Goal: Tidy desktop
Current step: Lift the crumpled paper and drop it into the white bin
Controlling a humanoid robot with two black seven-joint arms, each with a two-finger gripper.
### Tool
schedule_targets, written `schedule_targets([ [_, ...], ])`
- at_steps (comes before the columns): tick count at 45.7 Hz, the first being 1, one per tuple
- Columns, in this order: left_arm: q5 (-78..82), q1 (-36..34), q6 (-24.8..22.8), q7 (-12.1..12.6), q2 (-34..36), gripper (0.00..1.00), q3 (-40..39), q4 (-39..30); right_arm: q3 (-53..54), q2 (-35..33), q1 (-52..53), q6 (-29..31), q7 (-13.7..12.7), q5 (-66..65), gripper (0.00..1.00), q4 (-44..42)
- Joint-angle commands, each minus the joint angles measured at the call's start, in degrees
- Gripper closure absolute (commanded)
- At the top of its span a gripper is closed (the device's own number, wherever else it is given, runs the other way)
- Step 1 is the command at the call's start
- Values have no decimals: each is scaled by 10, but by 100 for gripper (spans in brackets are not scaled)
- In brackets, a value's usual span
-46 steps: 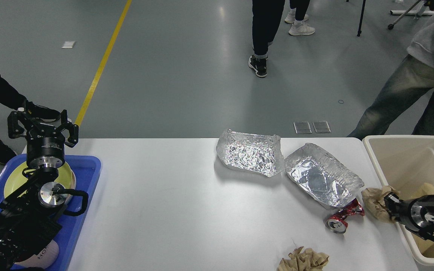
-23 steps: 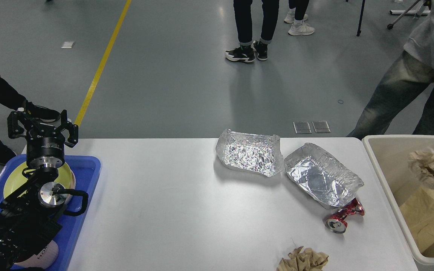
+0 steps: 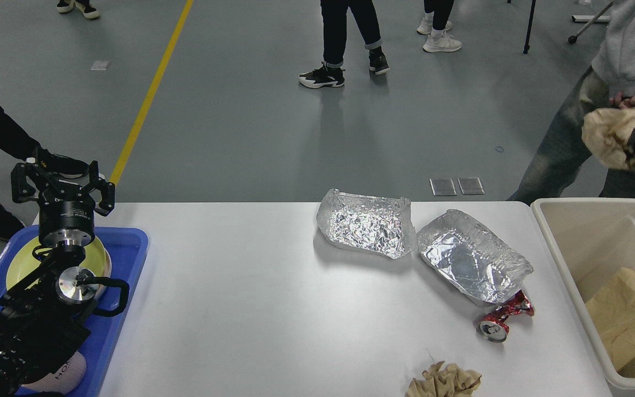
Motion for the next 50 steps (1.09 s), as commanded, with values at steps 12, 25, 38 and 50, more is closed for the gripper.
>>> schedule_targets([
  [12, 0, 0, 0, 0, 0, 4, 0, -1, -71, 1, 55, 14, -1, 2, 100, -68],
  [25, 0, 0, 0, 0, 0, 4, 0, 0, -48, 17, -205, 12, 0, 10, 100, -191],
  [38, 0, 0, 0, 0, 0, 4, 0, 0, 65, 61, -428, -8, 0, 9, 50, -257],
  [50, 0, -1, 0, 0, 0, 4, 1, 0, 73, 153, -517, -48, -1, 11, 0, -328],
])
